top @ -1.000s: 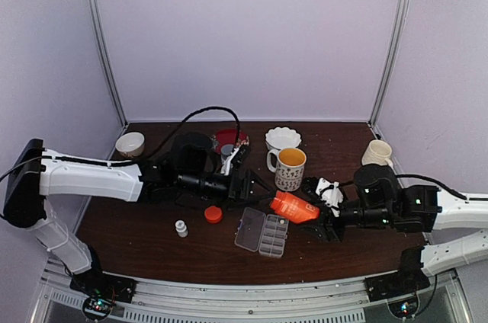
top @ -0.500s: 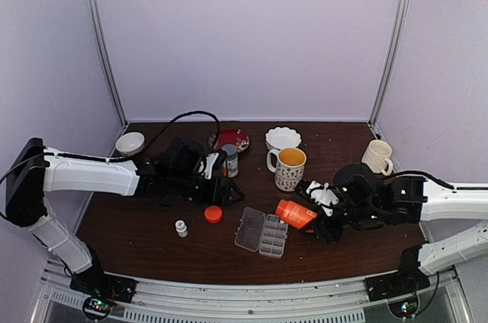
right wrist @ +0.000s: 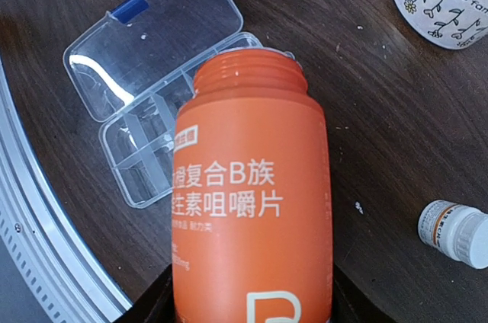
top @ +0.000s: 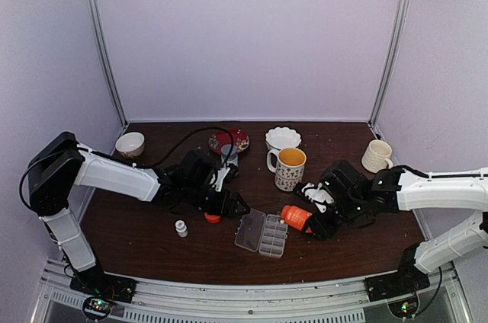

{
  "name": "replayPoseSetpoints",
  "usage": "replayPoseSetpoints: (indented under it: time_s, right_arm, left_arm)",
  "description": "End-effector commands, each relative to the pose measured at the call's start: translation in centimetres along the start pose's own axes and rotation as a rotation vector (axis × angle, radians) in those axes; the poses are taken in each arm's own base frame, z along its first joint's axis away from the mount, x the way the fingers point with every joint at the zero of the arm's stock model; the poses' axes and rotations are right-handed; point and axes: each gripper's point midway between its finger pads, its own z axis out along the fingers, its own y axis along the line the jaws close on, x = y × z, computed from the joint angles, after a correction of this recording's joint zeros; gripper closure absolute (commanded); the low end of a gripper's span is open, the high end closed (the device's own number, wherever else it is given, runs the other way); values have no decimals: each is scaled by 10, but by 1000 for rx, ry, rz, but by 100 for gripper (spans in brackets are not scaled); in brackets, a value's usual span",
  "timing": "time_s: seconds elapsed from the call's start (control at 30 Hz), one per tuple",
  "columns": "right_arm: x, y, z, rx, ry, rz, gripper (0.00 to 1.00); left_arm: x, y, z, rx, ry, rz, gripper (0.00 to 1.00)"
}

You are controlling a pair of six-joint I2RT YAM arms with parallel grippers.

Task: Sort the pills into containers
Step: Pour the pill into the compartment of the pill container.

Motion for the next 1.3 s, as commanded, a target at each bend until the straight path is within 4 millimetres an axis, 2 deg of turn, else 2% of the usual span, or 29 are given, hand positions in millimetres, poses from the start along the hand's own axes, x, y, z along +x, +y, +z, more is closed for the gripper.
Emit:
replayPoseSetpoints:
  time_s: [0.0,0.23,0.57,0.93,1.03,1.13,1.2,1.27]
  right_arm:
    - [-13,-5,1,-22,-7,66,77]
    - [-14,-2,2,-52,45,67,77]
    - [-9,-1,11,-54,130,56,79]
    - [-7,-3,17,-39,165,63,79]
    - [-6,-1,18,-54,185,53,83]
    - [-13,-3,15,-38,136,69,82]
    - [-7,-10,16,2,180,64,82]
    - [-8,-4,16,-33,197,50,84]
  left_arm:
    - [3,-4,11,58,1,6,31]
    - [10,3,23,74,7,-3,33]
    - [16,0,25,119,-4,38,35]
    - [23,7,28,74,7,106,36]
    - [25,8,30,72,11,115,37]
    - [27,9,31,72,13,120,43]
    - [28,9,32,73,13,118,48]
    - [28,9,33,76,15,118,53]
